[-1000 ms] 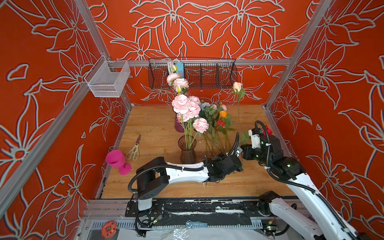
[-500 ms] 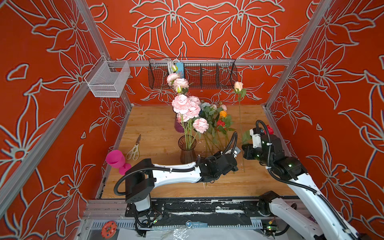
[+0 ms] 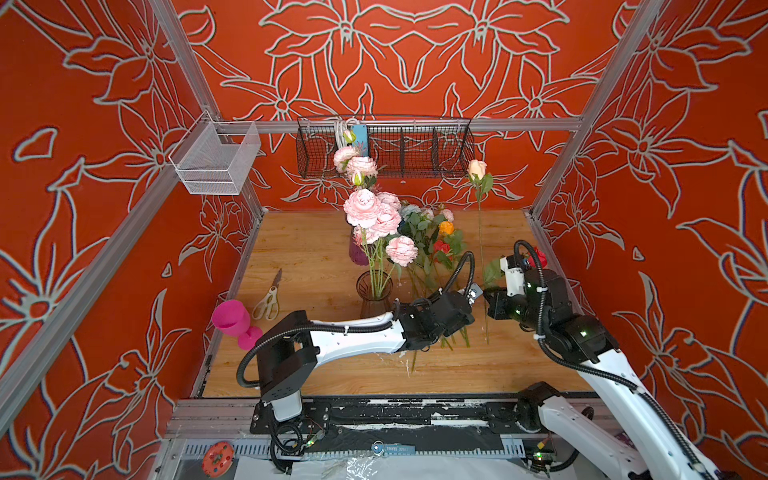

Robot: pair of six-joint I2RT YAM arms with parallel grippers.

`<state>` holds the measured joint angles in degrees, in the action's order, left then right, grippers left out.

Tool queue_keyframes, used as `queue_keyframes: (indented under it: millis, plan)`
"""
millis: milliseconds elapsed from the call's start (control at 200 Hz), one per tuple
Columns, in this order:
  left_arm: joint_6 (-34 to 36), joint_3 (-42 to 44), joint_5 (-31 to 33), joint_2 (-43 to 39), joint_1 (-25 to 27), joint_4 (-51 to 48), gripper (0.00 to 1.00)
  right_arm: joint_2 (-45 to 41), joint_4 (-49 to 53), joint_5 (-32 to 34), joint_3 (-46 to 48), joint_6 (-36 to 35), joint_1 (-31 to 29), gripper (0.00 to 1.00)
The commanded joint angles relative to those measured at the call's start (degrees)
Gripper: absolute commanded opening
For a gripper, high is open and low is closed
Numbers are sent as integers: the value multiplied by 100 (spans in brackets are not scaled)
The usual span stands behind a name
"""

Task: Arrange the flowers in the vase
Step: 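Lift the pale pink rose upright with the right gripper while the left gripper opens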

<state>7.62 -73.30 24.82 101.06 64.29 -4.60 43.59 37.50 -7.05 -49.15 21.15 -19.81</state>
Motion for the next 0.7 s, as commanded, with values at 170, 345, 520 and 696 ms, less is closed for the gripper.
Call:
queue_keyframes:
  millis: [170, 345, 520, 696]
  plan:
    - [-72, -300, -550, 347, -259, -51, 2, -141, 156, 80, -264, -93, -14, 0]
    - [-168, -228, -531, 184, -259, -259, 0, -106, 160, 245, -310, -111, -6, 0]
    - [-401, -73, -434, 18, -259, -431, 0, -86, 163, 455, -458, -104, -5, 0]
    - [-461, 24, -329, 63, -259, -499, 0, -36, 144, 568, -763, -119, -6, 0]
